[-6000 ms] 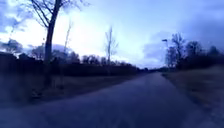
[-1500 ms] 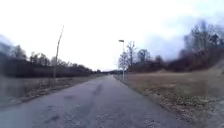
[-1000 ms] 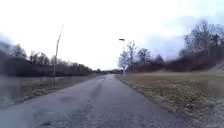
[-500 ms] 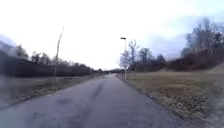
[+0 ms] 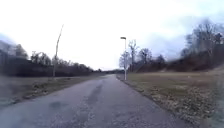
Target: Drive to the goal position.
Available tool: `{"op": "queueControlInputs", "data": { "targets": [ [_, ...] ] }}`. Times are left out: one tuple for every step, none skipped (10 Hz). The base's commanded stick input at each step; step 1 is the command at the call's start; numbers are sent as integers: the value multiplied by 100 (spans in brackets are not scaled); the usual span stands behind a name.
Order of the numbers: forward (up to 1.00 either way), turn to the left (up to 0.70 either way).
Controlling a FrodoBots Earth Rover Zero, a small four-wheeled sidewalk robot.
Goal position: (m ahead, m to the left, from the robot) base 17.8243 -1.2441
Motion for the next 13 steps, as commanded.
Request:
{"op": "queueControlInputs", "data": {
  "targets": [
    [50, 0],
    [50, 0],
    [50, 0],
    [50, 0],
    [50, 0],
    [50, 0],
    [50, 0],
    [50, 0],
    [50, 0],
    [50, 0],
    [50, 0],
    [50, 0],
    [50, 0]
  ]
}}
